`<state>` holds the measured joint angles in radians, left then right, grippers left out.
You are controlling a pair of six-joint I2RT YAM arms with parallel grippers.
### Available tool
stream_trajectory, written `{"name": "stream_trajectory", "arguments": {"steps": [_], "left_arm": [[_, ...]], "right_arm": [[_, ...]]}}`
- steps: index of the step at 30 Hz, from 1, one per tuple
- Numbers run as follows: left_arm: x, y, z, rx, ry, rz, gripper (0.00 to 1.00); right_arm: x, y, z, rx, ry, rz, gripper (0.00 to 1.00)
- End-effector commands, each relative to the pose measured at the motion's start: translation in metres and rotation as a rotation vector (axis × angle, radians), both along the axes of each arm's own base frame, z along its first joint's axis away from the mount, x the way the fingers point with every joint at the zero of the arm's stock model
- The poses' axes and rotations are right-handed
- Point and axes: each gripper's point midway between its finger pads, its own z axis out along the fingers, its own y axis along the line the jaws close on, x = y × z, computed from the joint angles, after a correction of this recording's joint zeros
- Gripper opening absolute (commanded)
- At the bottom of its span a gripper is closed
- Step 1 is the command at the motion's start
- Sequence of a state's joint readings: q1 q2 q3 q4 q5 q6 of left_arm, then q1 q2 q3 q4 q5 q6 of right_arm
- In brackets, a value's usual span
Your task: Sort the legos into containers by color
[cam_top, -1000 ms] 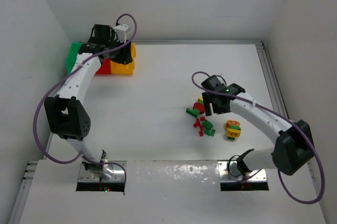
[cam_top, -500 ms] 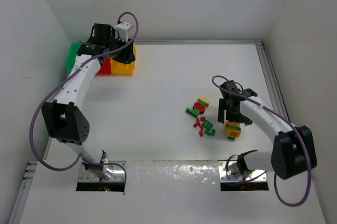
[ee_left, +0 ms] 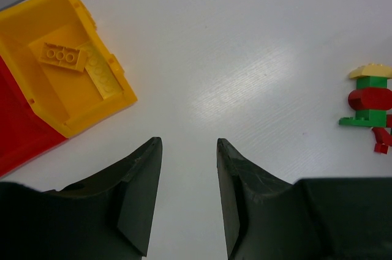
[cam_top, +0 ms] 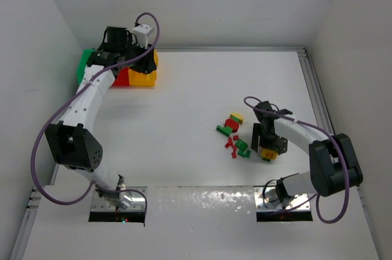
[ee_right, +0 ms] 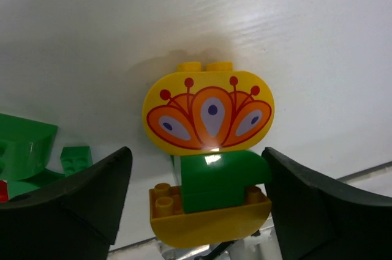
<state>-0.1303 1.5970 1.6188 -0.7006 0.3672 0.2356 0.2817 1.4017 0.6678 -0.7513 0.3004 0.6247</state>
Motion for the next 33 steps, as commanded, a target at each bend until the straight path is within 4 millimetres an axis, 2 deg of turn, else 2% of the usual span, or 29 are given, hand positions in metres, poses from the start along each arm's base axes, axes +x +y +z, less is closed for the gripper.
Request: {"name": "stream_trajectory", "arguments": {"steps": [1, 2, 8, 11, 13, 14, 15, 16, 19, 22, 23, 24, 25, 26, 28, 30, 31, 33], "left_arm": [[-0.008, -0.005, 0.021, -0.007, -0.056, -0.028, 0.39], [-0.008, -0.005, 0.021, -0.009, -0.053, -0.029, 0.39], [-0.007, -0.005, 0.026, -0.006, -0.066, -0.028, 0.39], [-0.008, -0.005, 0.027, -0.009, -0.063, -0.03, 0.39], [-0.009, -0.007, 0.027, -0.017, -0.059, -0.038, 0.39], [-0.009, -0.007, 0.029, -0.016, -0.062, -0.039, 0.39], [-0.01, -0.009, 0.028, -0.022, -0.058, -0.05, 0.39], [-0.011, -0.009, 0.028, -0.022, -0.056, -0.055, 0.4], [-0.012, -0.012, 0.027, -0.034, -0.046, -0.069, 0.4], [-0.014, -0.017, 0.025, -0.054, -0.032, -0.089, 0.43], [-0.014, -0.019, 0.025, -0.063, -0.029, -0.099, 0.44], [-0.016, -0.025, 0.026, -0.088, -0.023, -0.123, 0.45], [-0.017, -0.029, 0.023, -0.115, -0.001, -0.129, 0.46], [-0.019, -0.035, 0.024, -0.139, 0.007, -0.149, 0.48], [-0.029, -0.058, 0.022, -0.194, 0.042, -0.233, 0.52], [-0.04, -0.08, 0.022, -0.228, 0.067, -0.303, 0.56], [-0.042, -0.086, 0.02, -0.236, 0.079, -0.324, 0.58], [-0.049, -0.101, 0.019, -0.268, 0.108, -0.36, 0.63]], "right_arm": [[0.016, 0.006, -0.001, 0.033, -0.069, 0.004, 0.81], [0.017, 0.006, -0.001, 0.03, -0.073, 0.003, 0.74], [0.023, 0.002, 0.006, 0.008, -0.079, 0.027, 0.57], [0.028, 0.002, 0.011, 0.003, -0.09, 0.063, 0.38], [0.041, 0.008, 0.021, 0.032, -0.129, 0.118, 0.14], [0.042, 0.01, 0.022, 0.041, -0.135, 0.14, 0.14], [0.051, 0.013, 0.03, 0.051, -0.165, 0.163, 0.05], [0.057, 0.015, 0.035, 0.056, -0.188, 0.187, 0.0], [0.085, 0.022, 0.061, 0.062, -0.31, 0.326, 0.0], [0.114, 0.041, 0.093, 0.111, -0.478, 0.474, 0.0], [0.129, 0.054, 0.108, 0.137, -0.57, 0.526, 0.0], [0.133, 0.069, 0.118, 0.192, -0.632, 0.591, 0.0], [0.147, 0.087, 0.135, 0.204, -0.735, 0.681, 0.0], [0.151, 0.097, 0.142, 0.211, -0.783, 0.728, 0.0], [0.159, 0.119, 0.148, 0.207, -0.842, 0.856, 0.0], [0.172, 0.15, 0.171, 0.25, -0.959, 0.93, 0.0], [0.178, 0.165, 0.171, 0.287, -0.975, 0.961, 0.0], [0.185, 0.188, 0.187, 0.348, -1.015, 1.011, 0.0]]}}
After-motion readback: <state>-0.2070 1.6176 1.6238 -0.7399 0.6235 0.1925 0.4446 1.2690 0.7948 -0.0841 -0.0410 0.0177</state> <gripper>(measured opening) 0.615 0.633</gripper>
